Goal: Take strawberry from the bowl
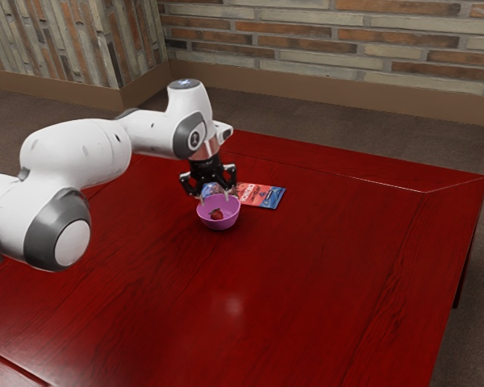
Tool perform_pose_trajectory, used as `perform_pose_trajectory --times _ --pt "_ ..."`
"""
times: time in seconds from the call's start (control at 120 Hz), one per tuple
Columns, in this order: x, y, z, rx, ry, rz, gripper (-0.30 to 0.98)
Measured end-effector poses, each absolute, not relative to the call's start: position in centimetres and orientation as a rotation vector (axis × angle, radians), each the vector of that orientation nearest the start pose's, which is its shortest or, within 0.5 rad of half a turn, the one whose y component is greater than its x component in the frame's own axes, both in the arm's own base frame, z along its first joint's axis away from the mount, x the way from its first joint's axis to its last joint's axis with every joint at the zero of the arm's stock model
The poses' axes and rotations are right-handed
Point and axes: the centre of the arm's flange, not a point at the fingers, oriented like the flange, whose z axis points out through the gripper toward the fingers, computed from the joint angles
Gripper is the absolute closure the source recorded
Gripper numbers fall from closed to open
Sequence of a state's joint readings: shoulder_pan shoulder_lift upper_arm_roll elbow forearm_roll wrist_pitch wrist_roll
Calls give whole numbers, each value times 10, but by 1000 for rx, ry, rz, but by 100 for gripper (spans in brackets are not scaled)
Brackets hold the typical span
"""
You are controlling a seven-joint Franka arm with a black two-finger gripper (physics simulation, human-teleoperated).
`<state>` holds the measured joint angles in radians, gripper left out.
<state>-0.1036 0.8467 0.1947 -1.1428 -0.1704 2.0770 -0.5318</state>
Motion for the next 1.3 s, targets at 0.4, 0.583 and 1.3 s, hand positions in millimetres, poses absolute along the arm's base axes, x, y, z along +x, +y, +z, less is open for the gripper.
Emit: perform_pose_trajectory --times 0.4,0.583,1.3 --pt "774 16 287 -3001 -1016 -148 34" --pt "776 17 281 -2997 -1035 -163 34" --pt "784 19 257 -3001 -1068 -187 36"
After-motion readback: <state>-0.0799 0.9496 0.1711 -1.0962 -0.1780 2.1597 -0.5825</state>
